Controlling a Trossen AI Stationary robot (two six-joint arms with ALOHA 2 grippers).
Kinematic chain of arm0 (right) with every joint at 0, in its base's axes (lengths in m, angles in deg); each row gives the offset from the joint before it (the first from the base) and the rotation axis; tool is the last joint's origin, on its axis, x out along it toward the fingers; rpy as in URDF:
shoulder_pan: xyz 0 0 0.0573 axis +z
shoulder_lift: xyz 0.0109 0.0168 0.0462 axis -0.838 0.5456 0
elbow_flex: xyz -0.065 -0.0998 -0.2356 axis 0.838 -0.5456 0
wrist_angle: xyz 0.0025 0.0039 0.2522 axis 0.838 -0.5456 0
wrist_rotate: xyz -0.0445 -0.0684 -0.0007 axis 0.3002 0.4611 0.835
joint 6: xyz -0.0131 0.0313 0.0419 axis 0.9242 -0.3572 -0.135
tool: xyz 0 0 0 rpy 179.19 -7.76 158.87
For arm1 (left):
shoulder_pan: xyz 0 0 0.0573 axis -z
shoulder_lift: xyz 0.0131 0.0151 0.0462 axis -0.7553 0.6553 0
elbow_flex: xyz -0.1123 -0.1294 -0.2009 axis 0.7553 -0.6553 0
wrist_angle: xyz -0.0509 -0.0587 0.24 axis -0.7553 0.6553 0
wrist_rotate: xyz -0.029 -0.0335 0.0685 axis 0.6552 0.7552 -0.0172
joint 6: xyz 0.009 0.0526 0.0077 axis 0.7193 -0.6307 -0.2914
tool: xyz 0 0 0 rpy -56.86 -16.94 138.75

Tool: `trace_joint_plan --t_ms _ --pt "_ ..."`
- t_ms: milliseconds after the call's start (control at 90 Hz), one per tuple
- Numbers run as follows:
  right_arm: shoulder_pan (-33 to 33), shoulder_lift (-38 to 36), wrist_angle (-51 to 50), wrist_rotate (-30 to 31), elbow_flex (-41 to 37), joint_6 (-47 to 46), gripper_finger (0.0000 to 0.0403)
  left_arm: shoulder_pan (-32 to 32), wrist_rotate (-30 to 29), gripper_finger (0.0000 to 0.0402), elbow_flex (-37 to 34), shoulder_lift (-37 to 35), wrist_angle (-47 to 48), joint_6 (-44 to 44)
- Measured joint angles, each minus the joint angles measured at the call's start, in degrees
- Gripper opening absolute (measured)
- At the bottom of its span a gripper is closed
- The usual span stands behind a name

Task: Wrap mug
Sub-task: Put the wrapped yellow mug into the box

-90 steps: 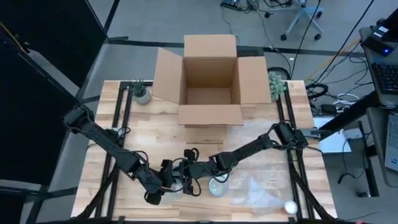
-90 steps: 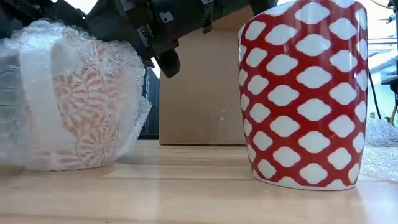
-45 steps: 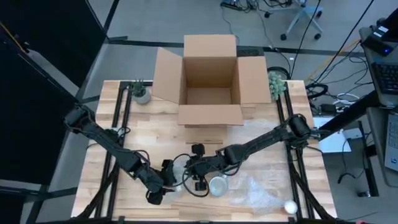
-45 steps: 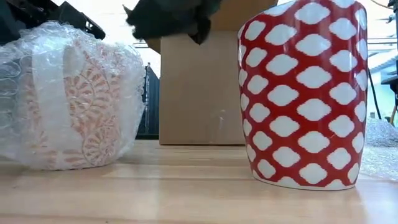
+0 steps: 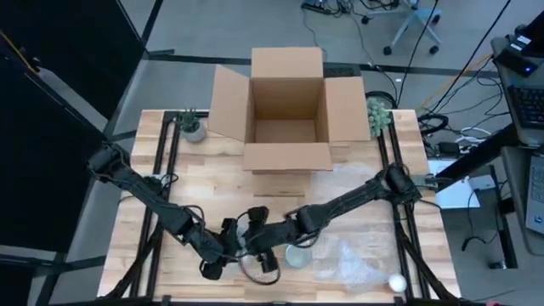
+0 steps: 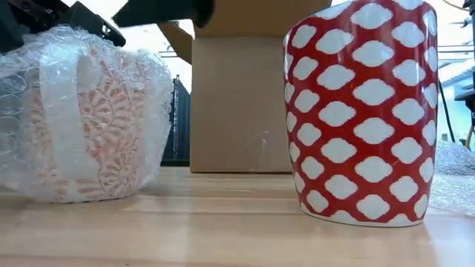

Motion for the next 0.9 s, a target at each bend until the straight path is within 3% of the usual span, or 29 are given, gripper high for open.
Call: trace_joint_plan --t_ms 100,189,644,900 --pt "-0.31 4.00 -10.93 -0.17 7.70 0.18 0.0219 -0.02 -0.04 0.0171 0.00 0.00 -0.07 0.04" --pt "-0.31 6.08 -14.72 -0.26 11.73 0.40 0.0214 -0.02 -0.15 0.0171 -0.02 0.00 -0.12 0.02" --pt "0.55 14.24 -13.67 -0.27 12.75 5.78 0.0209 0.11 -0.47 0.0171 -0.17 -0.08 -0.42 -0.08" --pt "0.89 14.37 -13.04 -0.85 12.61 8.64 0.0171 0.09 0.69 0.0171 -0.52 -4.65 0.45 0.28"
